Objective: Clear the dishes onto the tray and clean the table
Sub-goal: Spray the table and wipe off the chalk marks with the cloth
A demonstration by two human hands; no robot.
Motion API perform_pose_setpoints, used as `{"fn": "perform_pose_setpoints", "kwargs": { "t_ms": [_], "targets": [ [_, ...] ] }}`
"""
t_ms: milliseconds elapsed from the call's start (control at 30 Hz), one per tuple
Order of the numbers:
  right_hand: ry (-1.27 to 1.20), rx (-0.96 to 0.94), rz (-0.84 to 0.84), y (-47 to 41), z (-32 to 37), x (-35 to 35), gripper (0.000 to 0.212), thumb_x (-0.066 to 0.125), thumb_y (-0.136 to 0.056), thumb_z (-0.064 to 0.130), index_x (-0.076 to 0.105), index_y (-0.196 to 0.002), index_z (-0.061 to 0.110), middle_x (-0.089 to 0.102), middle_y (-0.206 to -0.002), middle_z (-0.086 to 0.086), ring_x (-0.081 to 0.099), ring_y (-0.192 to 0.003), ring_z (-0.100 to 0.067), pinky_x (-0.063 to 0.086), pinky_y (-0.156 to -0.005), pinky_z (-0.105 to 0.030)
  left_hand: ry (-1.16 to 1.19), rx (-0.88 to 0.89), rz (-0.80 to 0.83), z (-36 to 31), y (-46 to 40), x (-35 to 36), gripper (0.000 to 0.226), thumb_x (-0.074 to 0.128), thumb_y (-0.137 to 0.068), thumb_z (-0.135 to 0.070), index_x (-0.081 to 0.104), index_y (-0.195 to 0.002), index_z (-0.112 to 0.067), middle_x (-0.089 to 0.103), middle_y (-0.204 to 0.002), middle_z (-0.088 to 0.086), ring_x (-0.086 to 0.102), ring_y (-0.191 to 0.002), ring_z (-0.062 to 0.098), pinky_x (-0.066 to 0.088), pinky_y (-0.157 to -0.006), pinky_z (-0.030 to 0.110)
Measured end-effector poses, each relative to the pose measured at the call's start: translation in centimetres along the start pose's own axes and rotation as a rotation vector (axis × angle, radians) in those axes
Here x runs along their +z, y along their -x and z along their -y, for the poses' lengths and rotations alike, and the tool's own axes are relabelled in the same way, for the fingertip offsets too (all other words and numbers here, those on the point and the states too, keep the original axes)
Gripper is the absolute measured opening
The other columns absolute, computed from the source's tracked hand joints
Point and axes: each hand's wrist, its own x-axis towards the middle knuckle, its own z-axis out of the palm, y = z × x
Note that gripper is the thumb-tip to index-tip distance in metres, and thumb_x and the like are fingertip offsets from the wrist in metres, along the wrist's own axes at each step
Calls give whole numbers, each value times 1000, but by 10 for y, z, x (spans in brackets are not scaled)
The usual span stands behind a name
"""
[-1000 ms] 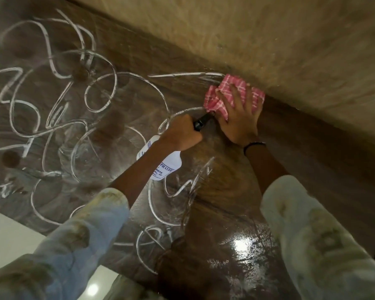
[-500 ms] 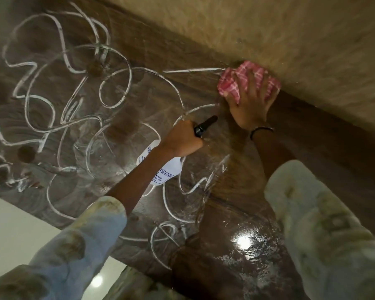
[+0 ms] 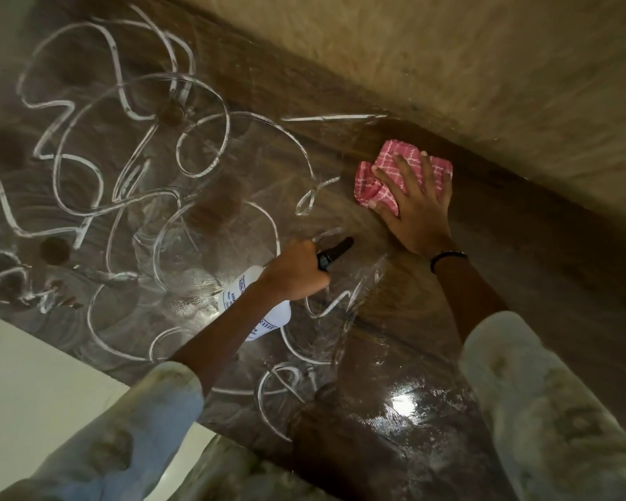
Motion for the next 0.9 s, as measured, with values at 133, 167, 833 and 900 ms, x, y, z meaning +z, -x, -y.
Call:
{"fn": "perform_pose_setpoints", "kwargs": {
  "t_ms": [133, 167, 833, 900],
  "targets": [
    [-34, 112, -4, -4, 18, 3, 57, 33, -93, 59, 28, -147, 41, 15, -160, 2, 1, -147, -35, -1, -110, -65, 41, -12, -48, 5, 6, -5, 4, 58, -73, -3, 59, -73, 1, 52, -55, 6, 52, -48, 22, 39, -46, 27],
    [-40, 132, -6, -7, 27, 5, 57, 33, -93, 58, 28, -147, 40, 14, -160, 1, -1, -147, -36, -4, -109, -65, 44, -12, -71, 7, 7, -6, 6, 58, -73, -3, 60, -75, 2, 53, -56, 6, 53, -48, 22, 41, -48, 30],
    [-40, 257, 58, 42, 80, 16, 62, 24, -92, 61, 18, -149, 39, 7, -161, -5, -2, -145, -42, -8, -107, -66, 72, 40, -63, 56, 63, 9, 11, 61, -77, -9, 66, -84, -1, 67, -74, 23, 62, -60, 32, 49, -56, 38],
    [-11, 121, 38, 44, 106, 26, 60, 26, -93, 61, 26, -148, 37, 17, -159, -7, 8, -144, -44, -1, -107, -69, 77, 26, -55, 62, 68, 12, 12, 61, -76, -9, 66, -83, 0, 67, -75, 25, 62, -60, 34, 50, -55, 40]
  ]
}}
